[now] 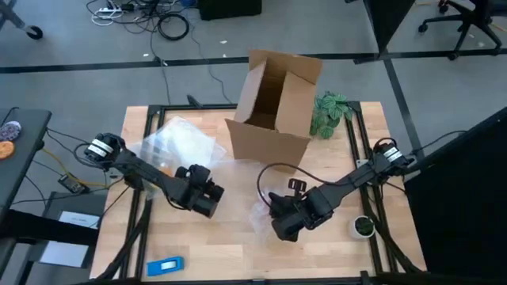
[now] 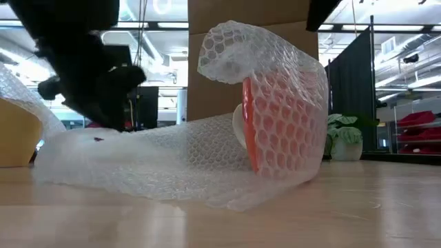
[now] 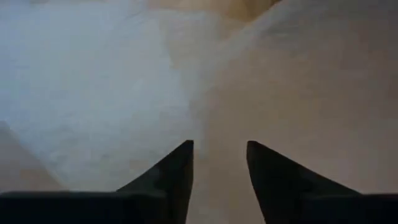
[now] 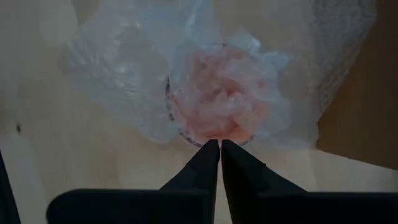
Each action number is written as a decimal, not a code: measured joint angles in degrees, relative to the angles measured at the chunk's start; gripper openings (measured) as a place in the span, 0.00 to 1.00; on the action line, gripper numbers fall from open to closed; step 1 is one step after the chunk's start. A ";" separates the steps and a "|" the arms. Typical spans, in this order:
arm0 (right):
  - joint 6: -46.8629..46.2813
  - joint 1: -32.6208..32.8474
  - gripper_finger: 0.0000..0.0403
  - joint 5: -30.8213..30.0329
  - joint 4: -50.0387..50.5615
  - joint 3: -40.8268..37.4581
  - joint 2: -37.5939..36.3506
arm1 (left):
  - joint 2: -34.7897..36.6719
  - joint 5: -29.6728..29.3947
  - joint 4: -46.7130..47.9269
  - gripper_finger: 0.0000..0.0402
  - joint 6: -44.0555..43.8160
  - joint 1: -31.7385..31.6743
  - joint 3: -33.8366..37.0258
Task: Wrap mug
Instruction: Wrap the orange mug with transparent bubble wrap
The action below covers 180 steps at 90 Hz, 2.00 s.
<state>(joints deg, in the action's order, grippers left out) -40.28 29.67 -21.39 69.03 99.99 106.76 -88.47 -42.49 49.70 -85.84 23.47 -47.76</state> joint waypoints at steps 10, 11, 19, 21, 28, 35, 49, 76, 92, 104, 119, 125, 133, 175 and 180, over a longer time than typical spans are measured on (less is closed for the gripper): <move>0.01 -0.12 0.00 0.20 -0.03 -0.01 0.00 | 0.00 -0.18 -0.34 0.38 0.03 -1.07 1.38; 0.02 -0.14 0.00 0.19 -0.03 -0.01 0.00 | 0.00 -0.20 -0.35 0.38 0.04 -1.14 1.46; 0.35 -0.17 0.00 0.19 -0.25 -0.01 0.00 | 0.00 -0.50 -0.68 0.38 0.04 -1.38 1.87; 0.40 -0.17 0.00 0.18 -0.32 -0.01 0.00 | 0.00 -0.81 -0.48 0.38 0.05 -1.36 1.93; 0.40 -0.17 0.00 0.18 -0.47 -0.01 0.00 | 0.00 -1.83 0.86 0.38 0.07 -1.36 1.95; 0.40 -0.17 0.00 0.18 -0.47 0.00 0.00 | -0.02 -2.72 2.34 0.38 0.07 -1.36 1.95; 0.40 -0.17 0.00 0.18 -0.49 0.01 0.00 | -0.02 1.45 3.48 0.38 -0.22 -1.36 1.95; 0.51 -0.26 0.00 0.15 -1.08 0.01 0.00 | -0.02 7.73 8.37 0.06 -0.25 2.20 0.39; 1.54 -0.61 0.00 0.23 -1.30 0.01 0.00 | -0.04 7.90 16.23 0.00 -0.49 3.57 -3.94; 2.48 -1.75 0.00 1.12 -1.96 0.01 0.00 | -0.04 4.28 24.46 0.00 0.00 3.60 -9.46; 3.03 -3.01 0.00 2.00 -3.26 0.01 0.00 | -0.04 2.27 30.60 0.00 -0.38 2.78 -12.38; 3.21 -3.22 0.00 2.12 -3.27 0.01 0.00 | -0.04 2.22 29.92 0.00 -0.51 2.57 -12.29; 3.63 -3.43 0.00 2.12 -3.34 0.01 0.00 | -0.04 2.65 25.59 0.00 -0.55 2.44 -11.60; 4.73 -5.72 0.00 4.60 -3.65 0.01 0.00 | -15.43 8.00 31.90 0.06 12.64 7.45 -27.20; 4.73 -6.13 0.00 4.99 -4.16 0.01 0.00 | -18.65 7.63 39.71 0.06 10.33 7.42 -30.01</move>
<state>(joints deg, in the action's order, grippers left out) -35.55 23.54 -16.40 64.87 100.01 106.76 -107.11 -34.86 89.41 -75.51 30.89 -77.76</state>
